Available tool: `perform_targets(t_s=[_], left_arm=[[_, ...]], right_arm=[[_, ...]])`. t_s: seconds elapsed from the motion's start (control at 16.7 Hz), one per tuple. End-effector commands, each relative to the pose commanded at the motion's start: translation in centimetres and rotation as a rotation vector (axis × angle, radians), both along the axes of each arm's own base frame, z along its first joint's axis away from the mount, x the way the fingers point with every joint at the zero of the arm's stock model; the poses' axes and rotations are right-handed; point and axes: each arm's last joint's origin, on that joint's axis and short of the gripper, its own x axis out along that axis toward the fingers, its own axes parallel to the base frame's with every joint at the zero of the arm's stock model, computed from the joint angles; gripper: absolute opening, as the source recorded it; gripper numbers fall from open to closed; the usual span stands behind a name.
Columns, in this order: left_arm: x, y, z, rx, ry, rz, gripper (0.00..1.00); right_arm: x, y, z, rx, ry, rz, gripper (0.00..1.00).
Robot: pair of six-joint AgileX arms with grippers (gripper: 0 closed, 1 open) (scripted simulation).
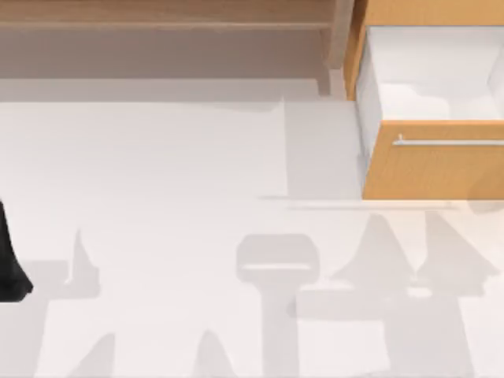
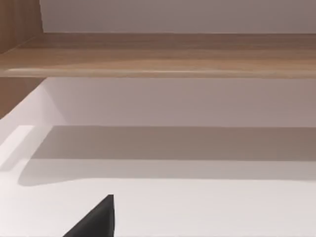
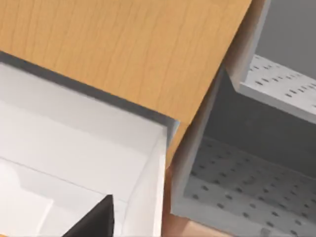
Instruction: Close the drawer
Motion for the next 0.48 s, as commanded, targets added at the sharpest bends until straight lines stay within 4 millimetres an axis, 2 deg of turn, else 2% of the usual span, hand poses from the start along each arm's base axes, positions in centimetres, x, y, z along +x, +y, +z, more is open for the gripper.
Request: perform_targets(t_s=[0.24, 0.48], left_arm=[[0.0, 0.0, 0.0, 0.0, 0.0, 0.0, 1.0], [0.0, 0.0, 0.0, 0.0, 0.0, 0.0, 1.0]], right_arm=[[-0.4, 3.3, -3.6, -0.317, 0.017, 0.041, 1.0], [-0.7, 6.2, -6.0, -0.655, -0.006, 0.058, 1.0]])
